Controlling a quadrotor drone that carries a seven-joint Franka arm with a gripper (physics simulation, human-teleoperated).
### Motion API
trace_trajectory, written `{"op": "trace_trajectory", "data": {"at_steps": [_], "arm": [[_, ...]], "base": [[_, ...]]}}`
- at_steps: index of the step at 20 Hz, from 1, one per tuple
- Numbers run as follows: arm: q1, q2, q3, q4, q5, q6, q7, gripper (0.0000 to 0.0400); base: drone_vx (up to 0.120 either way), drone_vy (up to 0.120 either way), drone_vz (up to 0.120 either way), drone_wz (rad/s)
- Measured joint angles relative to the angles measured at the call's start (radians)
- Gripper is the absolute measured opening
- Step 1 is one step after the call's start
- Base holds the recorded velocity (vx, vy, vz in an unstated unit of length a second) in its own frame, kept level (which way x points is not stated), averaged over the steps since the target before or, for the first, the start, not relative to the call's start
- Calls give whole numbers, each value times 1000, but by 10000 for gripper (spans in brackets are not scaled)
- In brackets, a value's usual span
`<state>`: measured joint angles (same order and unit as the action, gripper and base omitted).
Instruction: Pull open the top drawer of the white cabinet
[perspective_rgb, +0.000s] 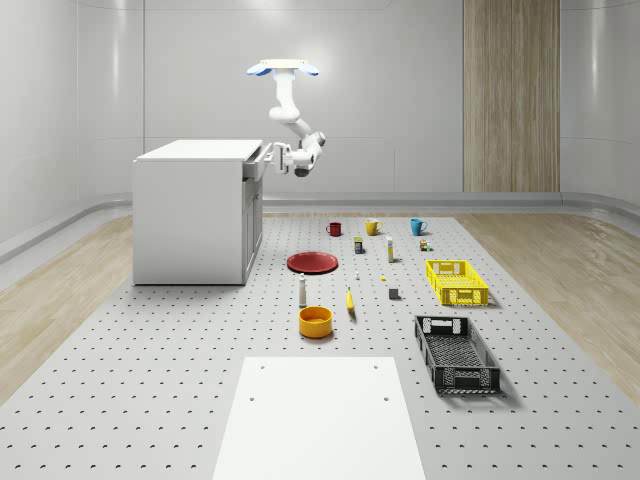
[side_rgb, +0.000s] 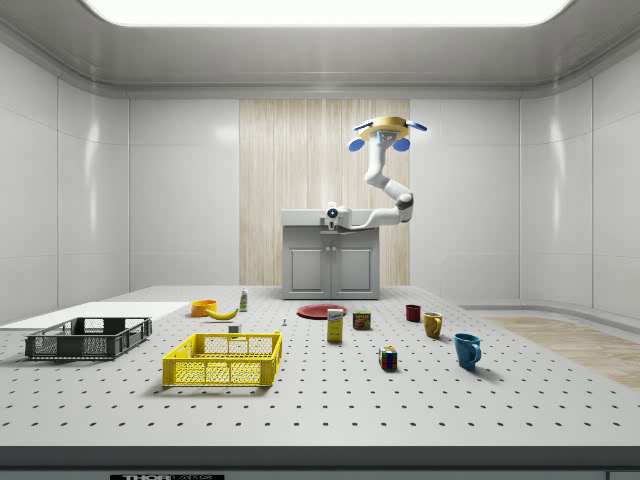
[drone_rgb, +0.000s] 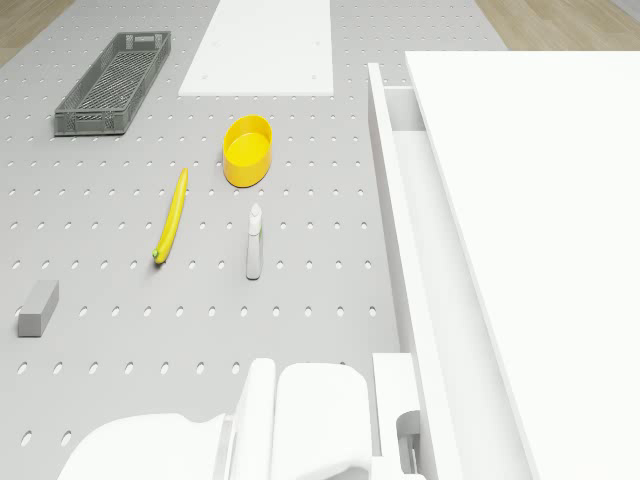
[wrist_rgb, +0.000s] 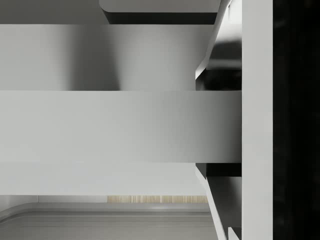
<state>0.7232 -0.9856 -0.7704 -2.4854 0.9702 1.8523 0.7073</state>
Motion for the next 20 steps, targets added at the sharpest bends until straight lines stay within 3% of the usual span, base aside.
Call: {"op": "trace_trajectory", "data": {"at_steps": [5, 20], "arm": [[1, -9, -22, 11, -24, -16, 10, 113], [12, -45, -116, 67, -123, -86, 50, 112]], "base": [[0, 0, 0, 0], [0, 0, 0, 0]]}}
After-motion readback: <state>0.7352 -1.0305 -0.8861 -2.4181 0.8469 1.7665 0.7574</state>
